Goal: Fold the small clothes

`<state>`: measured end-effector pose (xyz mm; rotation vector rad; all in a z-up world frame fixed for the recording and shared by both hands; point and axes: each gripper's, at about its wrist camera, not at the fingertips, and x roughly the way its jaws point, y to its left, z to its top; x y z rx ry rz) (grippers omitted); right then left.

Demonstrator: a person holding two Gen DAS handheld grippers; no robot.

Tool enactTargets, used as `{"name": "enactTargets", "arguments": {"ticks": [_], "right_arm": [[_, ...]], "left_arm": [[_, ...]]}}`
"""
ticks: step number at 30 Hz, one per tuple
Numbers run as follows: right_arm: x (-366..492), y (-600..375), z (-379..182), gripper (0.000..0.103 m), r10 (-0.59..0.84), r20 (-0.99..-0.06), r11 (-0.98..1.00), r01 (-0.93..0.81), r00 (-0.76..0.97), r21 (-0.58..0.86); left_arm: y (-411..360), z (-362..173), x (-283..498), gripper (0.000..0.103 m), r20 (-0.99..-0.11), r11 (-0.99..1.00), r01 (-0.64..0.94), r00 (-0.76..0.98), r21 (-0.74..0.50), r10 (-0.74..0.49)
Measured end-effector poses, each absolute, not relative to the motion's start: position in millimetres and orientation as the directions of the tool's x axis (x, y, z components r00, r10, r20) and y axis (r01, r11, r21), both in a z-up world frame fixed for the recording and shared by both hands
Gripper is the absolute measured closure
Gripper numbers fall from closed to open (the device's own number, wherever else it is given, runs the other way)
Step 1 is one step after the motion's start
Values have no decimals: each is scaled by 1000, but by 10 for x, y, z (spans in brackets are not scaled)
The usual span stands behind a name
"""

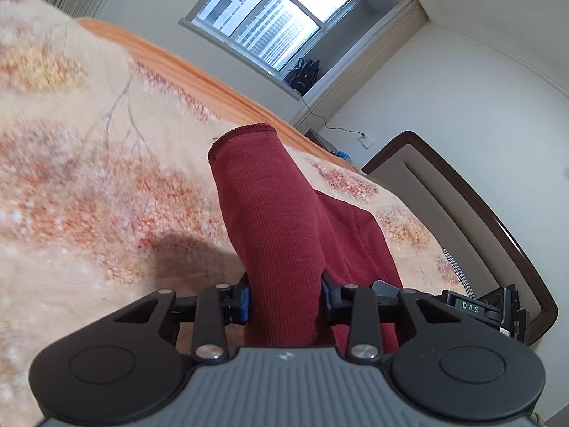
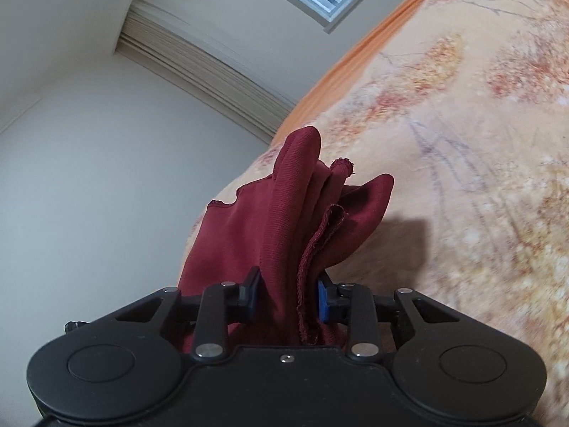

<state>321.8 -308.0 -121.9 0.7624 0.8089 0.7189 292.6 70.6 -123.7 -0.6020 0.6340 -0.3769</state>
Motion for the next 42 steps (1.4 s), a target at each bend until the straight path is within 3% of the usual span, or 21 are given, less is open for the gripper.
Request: {"name": "enactTargets", "arguments": {"ticks": [11, 18, 22, 30, 34, 36, 38, 40, 42], "right_arm": [[2294, -2730, -812, 71, 840, -327, 488, -339, 433, 804], [1665, -2709, -1184, 71, 811, -397, 534, -266, 429, 803], [1578, -2622, -1616, 70, 758, -514, 621, -204, 402, 757], [1549, -2707, -1765, 66, 763, -516, 615, -191, 388, 765], [1525, -2845, -1711, 51, 753, -513, 617, -169, 411, 769], [1412, -2912, -1548, 43, 735, -511, 634, -186, 446, 751], [1317, -2934, -1338, 29, 714, -510, 657, -207, 479, 725], [1189, -2945, -1076, 5, 704, -493, 662, -222, 511, 715], [1071, -2922, -812, 1, 712, -466, 655, -259, 526, 710]], "left_arm": [[1022, -857, 1847, 65, -441, 789, 121, 773, -603, -456], [969, -1242, 1346, 64, -509, 821, 110, 736, -561, -447], [901, -1774, 1360, 63, -616, 855, 31, 681, -518, -397], [1042, -1866, 1277, 50, -605, 843, 20, 687, -537, -402], [1050, -1698, 1141, 46, -625, 872, 19, 690, -489, -365], [1021, -1546, 1049, 35, -641, 898, 9, 698, -439, -320], [973, -1376, 948, 14, -641, 921, 3, 716, -391, -274], [925, -1182, 841, 4, -625, 929, 2, 739, -370, -251], [884, -980, 722, 1, -607, 926, 1, 755, -377, -247]]}}
